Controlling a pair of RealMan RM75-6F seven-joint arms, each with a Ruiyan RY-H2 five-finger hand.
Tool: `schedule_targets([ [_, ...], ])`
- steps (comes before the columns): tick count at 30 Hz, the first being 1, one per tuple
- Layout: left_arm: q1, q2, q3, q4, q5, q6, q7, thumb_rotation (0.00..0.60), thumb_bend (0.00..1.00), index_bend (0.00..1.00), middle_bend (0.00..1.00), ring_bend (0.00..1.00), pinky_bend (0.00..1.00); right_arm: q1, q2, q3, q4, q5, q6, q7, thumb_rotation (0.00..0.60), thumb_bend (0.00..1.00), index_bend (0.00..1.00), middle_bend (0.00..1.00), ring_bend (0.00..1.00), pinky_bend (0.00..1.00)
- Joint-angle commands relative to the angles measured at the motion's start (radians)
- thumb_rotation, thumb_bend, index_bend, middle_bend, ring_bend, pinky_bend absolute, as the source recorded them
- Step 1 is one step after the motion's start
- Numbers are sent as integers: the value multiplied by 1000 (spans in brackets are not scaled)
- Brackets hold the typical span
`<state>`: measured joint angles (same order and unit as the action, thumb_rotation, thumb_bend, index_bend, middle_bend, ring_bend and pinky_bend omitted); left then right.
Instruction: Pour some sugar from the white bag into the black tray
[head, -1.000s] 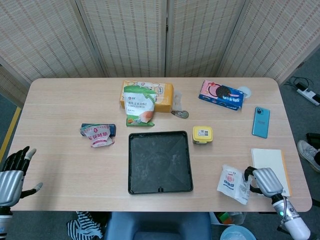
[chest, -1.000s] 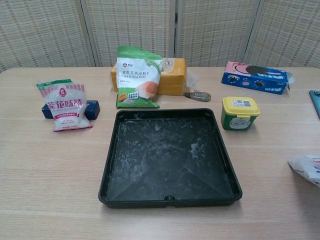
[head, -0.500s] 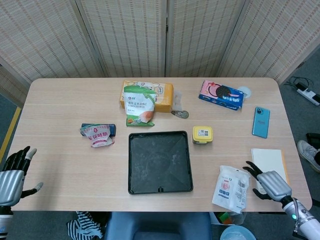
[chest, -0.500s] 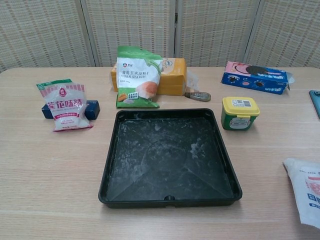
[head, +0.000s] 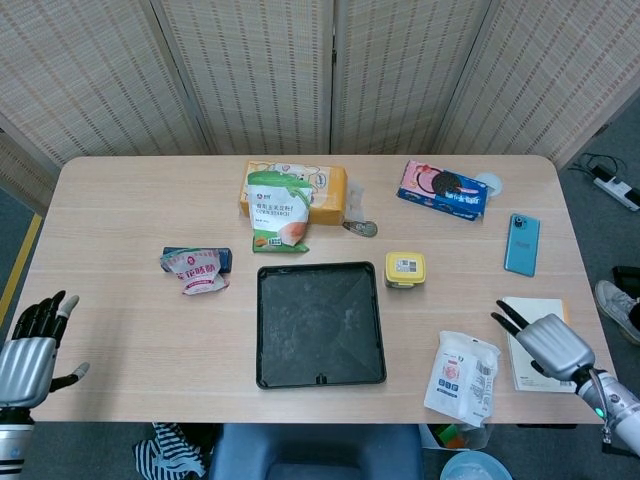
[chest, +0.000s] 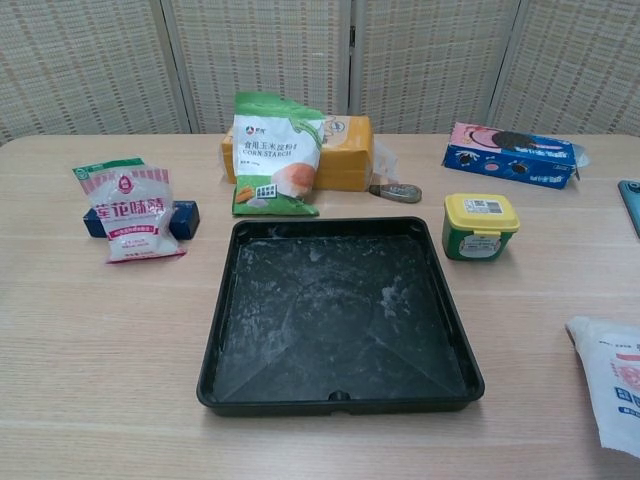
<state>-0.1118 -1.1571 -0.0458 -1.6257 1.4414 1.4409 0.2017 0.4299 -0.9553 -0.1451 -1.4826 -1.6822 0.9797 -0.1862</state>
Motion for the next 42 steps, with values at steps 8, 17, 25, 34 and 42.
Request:
schedule_targets([
  [8,-1,-34,-8,11,-22,11,70,600,192,0,24,65,122,159,-48,-55,70,-262,-36,69,600,271,0,0,704,943],
  [17,-4,-63,-12,20,-34,15,128,600,192,0,24,65,126,85,-148,-167,363,-380,228,390,600,215,0,0,707,943],
  [25,-13,-104,-16,32,-46,13,195,600,189,0,24,70,129,81,-295,-213,630,-426,304,575,600,195,0,0,706,943],
  [34,-18,-122,-31,48,-80,9,222,600,185,0,24,71,130,111,-439,-232,852,-444,369,728,600,196,0,0,712,943],
  [42,-23,-122,-38,54,-99,-1,221,600,184,0,24,76,130,144,-510,-262,948,-448,361,807,600,195,0,0,711,943],
])
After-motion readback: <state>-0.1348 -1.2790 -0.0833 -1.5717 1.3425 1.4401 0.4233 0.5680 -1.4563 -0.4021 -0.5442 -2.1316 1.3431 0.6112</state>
